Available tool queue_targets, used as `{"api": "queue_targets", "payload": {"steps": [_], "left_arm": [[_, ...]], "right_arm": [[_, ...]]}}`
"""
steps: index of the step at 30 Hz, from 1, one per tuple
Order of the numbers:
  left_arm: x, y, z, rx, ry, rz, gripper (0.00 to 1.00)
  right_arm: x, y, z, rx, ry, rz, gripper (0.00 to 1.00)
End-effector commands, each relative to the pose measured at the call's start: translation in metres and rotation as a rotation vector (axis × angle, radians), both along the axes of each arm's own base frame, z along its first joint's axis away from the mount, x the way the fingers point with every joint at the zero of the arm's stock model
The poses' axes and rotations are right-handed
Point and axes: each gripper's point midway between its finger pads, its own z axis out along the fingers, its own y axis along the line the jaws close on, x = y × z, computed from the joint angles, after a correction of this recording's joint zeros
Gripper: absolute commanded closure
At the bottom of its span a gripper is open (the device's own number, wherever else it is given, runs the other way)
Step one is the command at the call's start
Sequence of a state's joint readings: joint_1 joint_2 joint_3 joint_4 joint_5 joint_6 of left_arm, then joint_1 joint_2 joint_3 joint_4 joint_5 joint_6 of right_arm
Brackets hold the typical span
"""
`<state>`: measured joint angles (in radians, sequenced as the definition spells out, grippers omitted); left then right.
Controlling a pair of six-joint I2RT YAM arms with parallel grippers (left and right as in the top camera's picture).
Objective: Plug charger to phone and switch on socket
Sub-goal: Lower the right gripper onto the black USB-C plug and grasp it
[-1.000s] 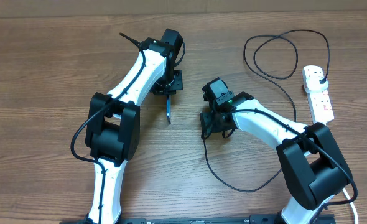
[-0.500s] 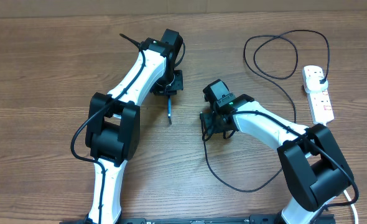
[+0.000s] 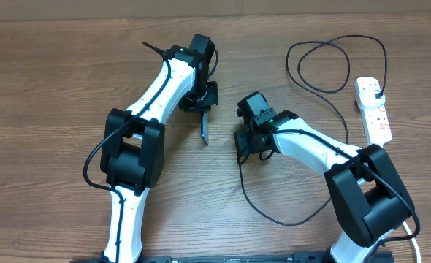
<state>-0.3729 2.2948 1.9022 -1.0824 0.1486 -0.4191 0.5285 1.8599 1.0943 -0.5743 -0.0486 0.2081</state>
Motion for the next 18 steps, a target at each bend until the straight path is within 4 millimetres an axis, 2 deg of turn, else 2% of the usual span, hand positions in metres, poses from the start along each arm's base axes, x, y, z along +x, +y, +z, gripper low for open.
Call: {"api": "queue_targets", "payload": {"steps": [1, 4, 6, 7, 8, 13, 15, 18], "left_arm": [[-0.005, -0.004, -0.006, -0.021, 0.027, 0.003, 0.90], [-0.005, -0.004, -0.006, -0.021, 0.027, 0.003, 0.90], [-0.004, -0.004, -0.005, -0.023, 0.021, 0.003, 0.90], [-0.003, -0.004, -0.005, -0.023, 0.020, 0.004, 0.90], [-0.003, -0.004, -0.005, -0.023, 0.020, 0.004, 0.90], [-0.004, -0.004, -0.006, -0.022, 0.023, 0.000, 0.91], [-0.004, -0.004, -0.005, -0.022, 0.022, 0.000, 0.91], [-0.003, -0.004, -0.005, -0.023, 0.020, 0.000, 0.90]], "right_arm": [[0.000, 0.011, -0.007, 0.001, 0.006, 0.030, 0.52], [-0.004, 0.015, -0.018, -0.010, 0.022, 0.045, 0.56], [-0.010, 0.017, -0.028, -0.032, 0.041, 0.058, 0.65], [-0.011, 0.012, -0.030, -0.061, 0.042, 0.046, 0.74], [-0.011, 0.006, -0.032, -0.090, 0.041, 0.030, 0.76], [-0.012, -0.044, -0.033, -0.297, 0.040, -0.110, 0.77], [-0.014, -0.053, -0.033, -0.301, 0.068, -0.137, 0.77], [-0.013, -0.050, -0.035, -0.232, 0.102, -0.154, 0.77]]}}
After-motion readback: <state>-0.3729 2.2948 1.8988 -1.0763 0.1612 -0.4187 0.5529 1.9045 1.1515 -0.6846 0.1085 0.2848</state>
